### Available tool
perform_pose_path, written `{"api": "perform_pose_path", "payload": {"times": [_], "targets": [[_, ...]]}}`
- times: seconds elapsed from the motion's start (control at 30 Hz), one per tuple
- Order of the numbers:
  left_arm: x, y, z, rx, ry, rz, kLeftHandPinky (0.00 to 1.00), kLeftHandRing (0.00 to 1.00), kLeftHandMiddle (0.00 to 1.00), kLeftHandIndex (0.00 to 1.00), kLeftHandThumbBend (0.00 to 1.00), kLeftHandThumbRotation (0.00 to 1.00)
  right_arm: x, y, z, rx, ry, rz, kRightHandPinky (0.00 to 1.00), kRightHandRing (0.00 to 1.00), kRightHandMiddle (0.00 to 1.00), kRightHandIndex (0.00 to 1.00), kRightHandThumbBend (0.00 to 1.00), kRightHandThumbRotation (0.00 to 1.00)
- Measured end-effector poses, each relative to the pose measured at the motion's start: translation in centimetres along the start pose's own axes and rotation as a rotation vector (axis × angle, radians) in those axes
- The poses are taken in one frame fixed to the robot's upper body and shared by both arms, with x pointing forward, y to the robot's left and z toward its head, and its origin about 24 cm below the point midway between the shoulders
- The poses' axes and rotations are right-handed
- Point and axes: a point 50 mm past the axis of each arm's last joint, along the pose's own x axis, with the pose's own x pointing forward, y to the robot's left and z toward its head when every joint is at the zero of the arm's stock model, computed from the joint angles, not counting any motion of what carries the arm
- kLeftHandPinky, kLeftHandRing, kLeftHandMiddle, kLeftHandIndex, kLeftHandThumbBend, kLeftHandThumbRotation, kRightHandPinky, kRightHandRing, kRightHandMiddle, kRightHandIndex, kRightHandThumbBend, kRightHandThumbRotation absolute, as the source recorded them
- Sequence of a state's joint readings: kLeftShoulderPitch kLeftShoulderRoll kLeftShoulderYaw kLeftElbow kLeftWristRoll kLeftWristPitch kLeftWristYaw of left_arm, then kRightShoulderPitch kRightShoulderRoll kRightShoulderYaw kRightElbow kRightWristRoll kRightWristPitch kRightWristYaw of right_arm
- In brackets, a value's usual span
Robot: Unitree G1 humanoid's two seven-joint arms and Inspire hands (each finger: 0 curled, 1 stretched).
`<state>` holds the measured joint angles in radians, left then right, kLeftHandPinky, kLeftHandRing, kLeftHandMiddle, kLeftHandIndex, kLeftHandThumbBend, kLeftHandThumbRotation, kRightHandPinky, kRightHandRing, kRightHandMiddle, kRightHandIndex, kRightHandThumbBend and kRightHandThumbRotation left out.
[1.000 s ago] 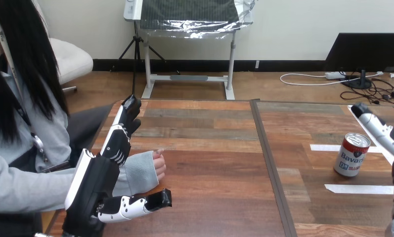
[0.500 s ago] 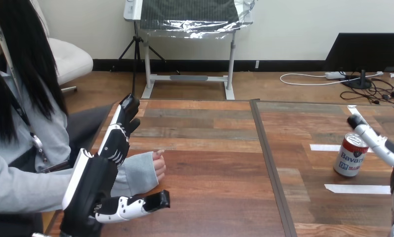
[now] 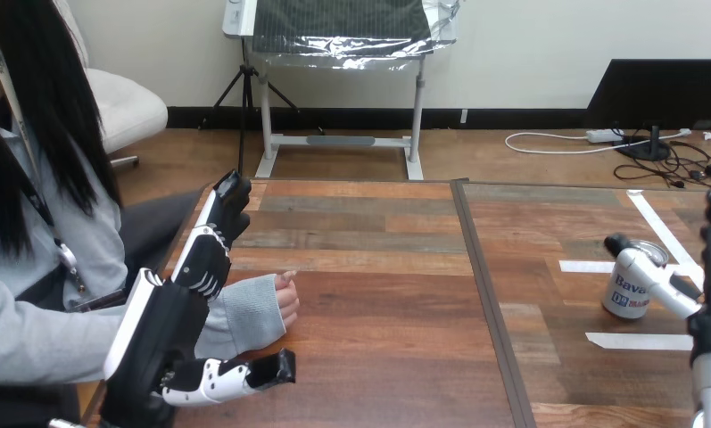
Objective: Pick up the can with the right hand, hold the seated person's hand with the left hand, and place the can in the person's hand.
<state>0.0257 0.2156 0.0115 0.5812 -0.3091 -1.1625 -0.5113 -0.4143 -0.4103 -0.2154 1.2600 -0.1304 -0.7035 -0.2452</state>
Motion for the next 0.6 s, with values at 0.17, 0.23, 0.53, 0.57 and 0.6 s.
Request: {"api": "perform_pose_path", "payload": {"times": [0.17, 0.23, 0.53, 0.57, 0.6], "targets": [[0.0, 0.1, 0.1, 0.005, -0.007, -0.007, 0.99, 1.0, 1.0, 1.0, 1.0, 0.49, 0.0, 0.2, -0.5, -0.039, 0.044, 0.006, 0.95, 0.98, 0.99, 1.0, 1.0, 0.52], [0.1, 0.1, 0.2, 0.006, -0.011, -0.008, 0.98, 1.0, 1.0, 1.0, 1.0, 0.49, -0.1, 0.2, -0.6, -0.047, 0.057, 0.009, 0.94, 0.98, 0.99, 1.0, 1.0, 0.53], [0.4, 0.1, 0.5, 0.013, -0.036, -0.016, 0.98, 1.0, 1.0, 1.0, 1.0, 0.5, 0.0, 0.0, -1.1, -0.079, 0.102, 0.015, 0.94, 0.98, 0.99, 1.0, 1.0, 0.62], [0.4, 0.1, 0.6, 0.014, -0.039, -0.017, 0.98, 1.0, 1.0, 1.0, 1.0, 0.51, 0.0, 0.0, -1.1, -0.083, 0.108, 0.015, 0.94, 0.98, 0.99, 1.0, 1.0, 0.64], [0.4, 0.1, 0.6, 0.014, -0.041, -0.018, 0.98, 1.0, 1.0, 1.0, 1.0, 0.51, 0.0, -0.1, -1.2, -0.085, 0.111, 0.015, 0.94, 0.99, 0.99, 1.0, 1.0, 0.65]]}}
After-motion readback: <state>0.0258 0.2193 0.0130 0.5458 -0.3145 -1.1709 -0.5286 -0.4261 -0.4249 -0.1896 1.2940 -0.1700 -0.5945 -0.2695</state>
